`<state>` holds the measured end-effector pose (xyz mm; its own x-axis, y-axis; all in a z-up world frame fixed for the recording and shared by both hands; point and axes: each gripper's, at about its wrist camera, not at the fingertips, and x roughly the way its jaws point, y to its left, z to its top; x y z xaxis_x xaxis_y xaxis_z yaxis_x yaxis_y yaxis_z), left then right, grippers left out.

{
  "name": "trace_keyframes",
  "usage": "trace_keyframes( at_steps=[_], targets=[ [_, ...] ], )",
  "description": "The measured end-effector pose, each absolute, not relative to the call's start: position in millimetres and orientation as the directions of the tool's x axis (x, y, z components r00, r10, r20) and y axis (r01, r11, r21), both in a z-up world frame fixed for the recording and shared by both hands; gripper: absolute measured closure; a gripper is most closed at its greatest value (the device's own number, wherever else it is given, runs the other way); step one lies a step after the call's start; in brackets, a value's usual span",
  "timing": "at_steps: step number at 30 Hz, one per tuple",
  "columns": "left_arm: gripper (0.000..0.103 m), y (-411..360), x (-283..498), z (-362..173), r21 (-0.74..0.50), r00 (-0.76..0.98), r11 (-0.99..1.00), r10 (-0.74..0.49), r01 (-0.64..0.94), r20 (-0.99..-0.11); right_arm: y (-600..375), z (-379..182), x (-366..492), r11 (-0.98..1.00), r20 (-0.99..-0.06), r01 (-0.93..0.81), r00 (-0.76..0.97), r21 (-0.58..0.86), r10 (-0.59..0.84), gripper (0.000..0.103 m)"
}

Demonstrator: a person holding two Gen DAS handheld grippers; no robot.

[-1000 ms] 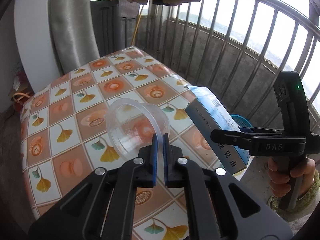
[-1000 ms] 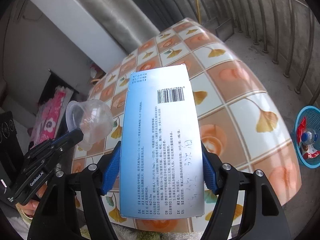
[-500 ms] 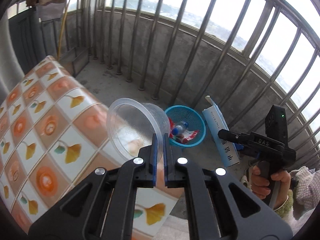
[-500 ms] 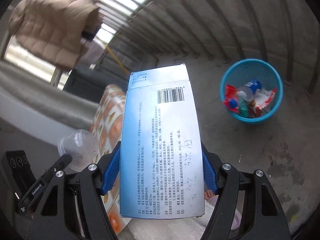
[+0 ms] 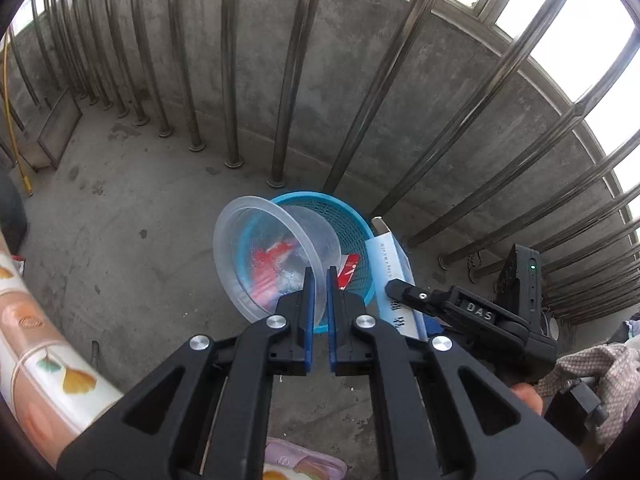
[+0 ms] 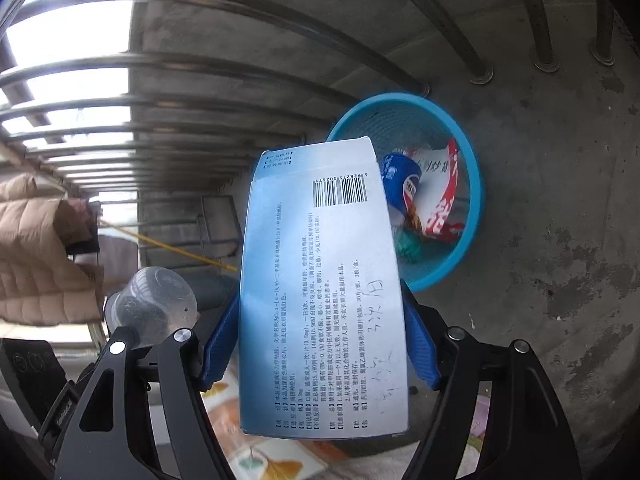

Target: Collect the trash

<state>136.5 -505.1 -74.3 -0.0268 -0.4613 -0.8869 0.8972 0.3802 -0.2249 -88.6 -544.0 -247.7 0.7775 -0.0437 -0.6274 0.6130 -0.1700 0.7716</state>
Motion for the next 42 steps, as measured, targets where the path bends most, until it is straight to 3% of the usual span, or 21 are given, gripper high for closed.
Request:
trace_keyframes(
  at_steps=[2,7,15,19,23,26,29,32,35,38,42],
  targets=[
    [0.049,-523.0,144.4,-93.2,-0.224,-0.027,0.413,-0.43,0.883,-0.902,-563.0,-274.5,-75.6,-0.195,-0.675,0.656,0.737,0.729,-0.043,0.017],
    [0.05,-517.8,147.2,-119.7,-0.217,-0.014,0.466,-0.401,0.858,-0.916,-570.7,-327.6,-61.6,-0.22,-0.771,0.755,0.636,0.618,0.015,0.017],
    [0.05,-447.8,141.4,-74.1,-0.227,0.03,0.444,-0.501,0.866,-0.865,-543.2,-296.6,-91.3,-0.109,-0.772,0.765,0.631,0.635,-0.07,0.017],
    [0.045,-387.2,130.1,-28.3,-0.242,0.076,0.431,-0.6,0.869,-0.796,-529.2,-248.8,-102.3,0.015,-0.759,0.768,0.636,0.641,-0.137,0.017],
    [0.033,-310.6,112.1,14.4,-0.231,0.168,0.456,-0.678,0.859,-0.715,-499.6,-178.8,-96.9,0.221,-0.724,0.746,0.664,0.628,-0.188,0.017],
    [0.02,-249.2,98.3,41.7,-0.223,0.269,0.531,-0.694,0.817,-0.668,-462.0,-121.8,-80.7,0.41,-0.683,0.691,0.704,0.595,-0.196,0.016],
    [0.013,-181.0,84.6,60.6,-0.249,0.382,0.643,-0.674,0.724,-0.632,-412.6,-65.1,-59.5,0.599,-0.635,0.598,0.75,0.532,-0.185,0.009],
    [0.011,-114.3,68.6,69.5,-0.265,0.509,0.784,-0.58,0.561,-0.636,-355.1,-22.2,-43.4,0.754,-0.585,0.476,0.797,0.453,-0.152,0.007],
    [0.009,-56.0,49.5,71.1,-0.151,0.665,0.931,-0.345,0.332,-0.663,-298.7,5.7,-30.2,0.86,-0.562,0.343,0.823,0.378,-0.081,0.006],
    [0.009,-12.3,24.0,62.8,-0.06,0.756,0.991,-0.131,0.121,-0.641,-252.0,18.0,-16.4,0.922,-0.597,0.262,0.801,0.284,-0.044,0.006],
    [0.009,22.9,-2.8,40.4,-0.044,0.753,0.999,-0.036,0.01,-0.657,-187.1,25.3,-4.7,0.978,-0.637,0.185,0.766,0.092,-0.085,0.006]
  ],
)
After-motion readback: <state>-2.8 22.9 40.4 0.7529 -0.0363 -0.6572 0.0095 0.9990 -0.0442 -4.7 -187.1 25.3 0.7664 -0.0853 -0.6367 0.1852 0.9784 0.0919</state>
